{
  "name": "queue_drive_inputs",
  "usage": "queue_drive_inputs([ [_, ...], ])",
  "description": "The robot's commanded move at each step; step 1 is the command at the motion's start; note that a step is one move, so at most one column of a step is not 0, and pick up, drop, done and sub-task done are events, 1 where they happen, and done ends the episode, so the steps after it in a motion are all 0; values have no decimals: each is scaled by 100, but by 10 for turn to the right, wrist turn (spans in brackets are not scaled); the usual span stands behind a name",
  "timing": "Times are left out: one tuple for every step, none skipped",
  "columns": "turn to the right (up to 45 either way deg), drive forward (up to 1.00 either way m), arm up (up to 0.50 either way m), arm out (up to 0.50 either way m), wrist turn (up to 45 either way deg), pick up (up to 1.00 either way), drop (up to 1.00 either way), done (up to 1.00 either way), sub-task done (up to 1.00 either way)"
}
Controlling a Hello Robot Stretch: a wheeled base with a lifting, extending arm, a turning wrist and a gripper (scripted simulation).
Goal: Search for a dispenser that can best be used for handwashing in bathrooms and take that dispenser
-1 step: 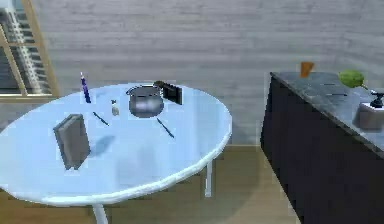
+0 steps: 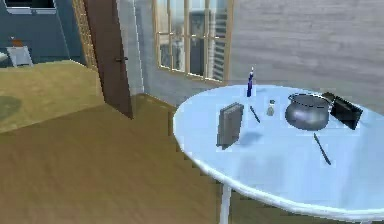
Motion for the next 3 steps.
queue_drive_inputs([
  [-450,0,0,0,0,0,0,0,0],
  [-450,0,0,0,0,0,0,0,0],
  [-450,0,0,0,0,0,0,0,0],
])
